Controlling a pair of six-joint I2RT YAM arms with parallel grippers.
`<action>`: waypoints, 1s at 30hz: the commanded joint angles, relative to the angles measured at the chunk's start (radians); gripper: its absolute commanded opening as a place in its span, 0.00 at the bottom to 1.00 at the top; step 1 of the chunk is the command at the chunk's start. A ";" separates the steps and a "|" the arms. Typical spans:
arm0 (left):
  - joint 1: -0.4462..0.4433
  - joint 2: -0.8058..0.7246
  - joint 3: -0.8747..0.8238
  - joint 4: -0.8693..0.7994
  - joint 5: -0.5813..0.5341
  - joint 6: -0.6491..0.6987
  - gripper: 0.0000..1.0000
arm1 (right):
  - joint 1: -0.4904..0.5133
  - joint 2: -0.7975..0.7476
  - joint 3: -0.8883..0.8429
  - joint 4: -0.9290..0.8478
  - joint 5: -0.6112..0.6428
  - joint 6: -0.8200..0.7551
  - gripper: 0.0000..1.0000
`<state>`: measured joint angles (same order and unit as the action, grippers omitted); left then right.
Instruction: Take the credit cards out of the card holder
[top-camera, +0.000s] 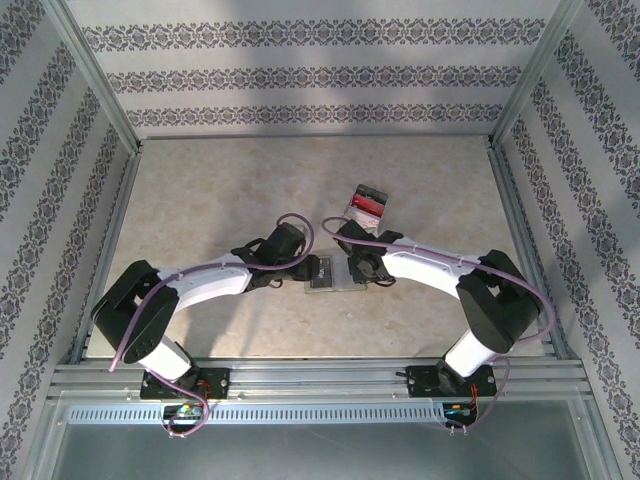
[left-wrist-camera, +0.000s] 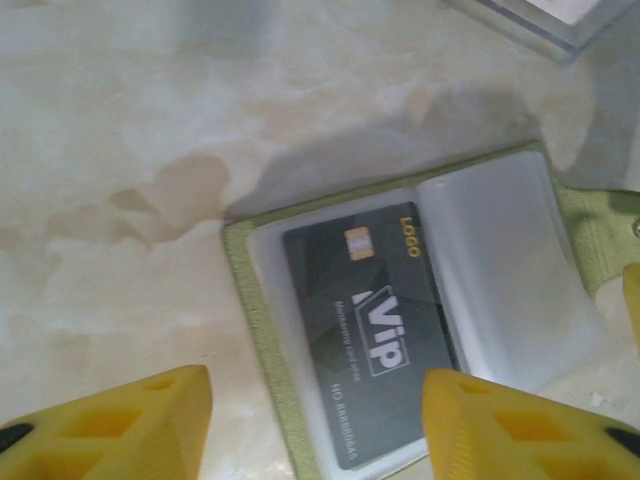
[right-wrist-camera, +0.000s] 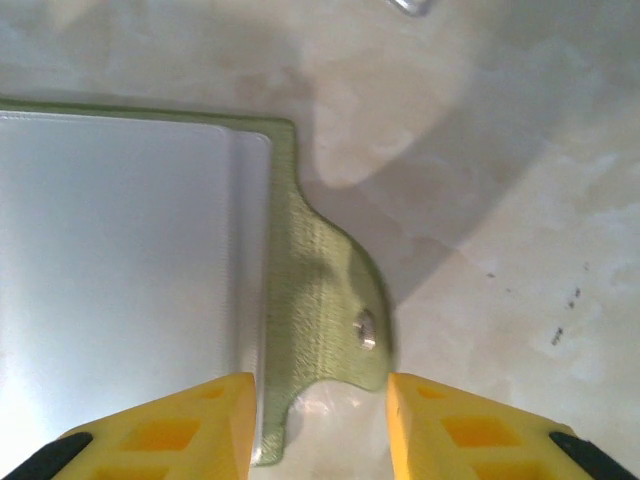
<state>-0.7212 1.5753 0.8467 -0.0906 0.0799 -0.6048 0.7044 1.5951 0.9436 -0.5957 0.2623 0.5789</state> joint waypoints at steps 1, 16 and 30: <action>-0.022 0.038 0.029 0.038 0.034 0.008 0.51 | -0.013 -0.073 -0.025 0.006 -0.021 0.028 0.39; -0.022 0.071 -0.053 0.136 0.017 -0.069 0.29 | -0.086 -0.159 -0.049 0.229 -0.442 0.073 0.33; 0.000 0.081 -0.115 0.206 0.016 -0.132 0.26 | -0.080 0.059 -0.023 0.409 -0.619 0.147 0.27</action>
<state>-0.7311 1.6432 0.7441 0.0715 0.1043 -0.7155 0.6193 1.6382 0.9077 -0.2195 -0.3252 0.7078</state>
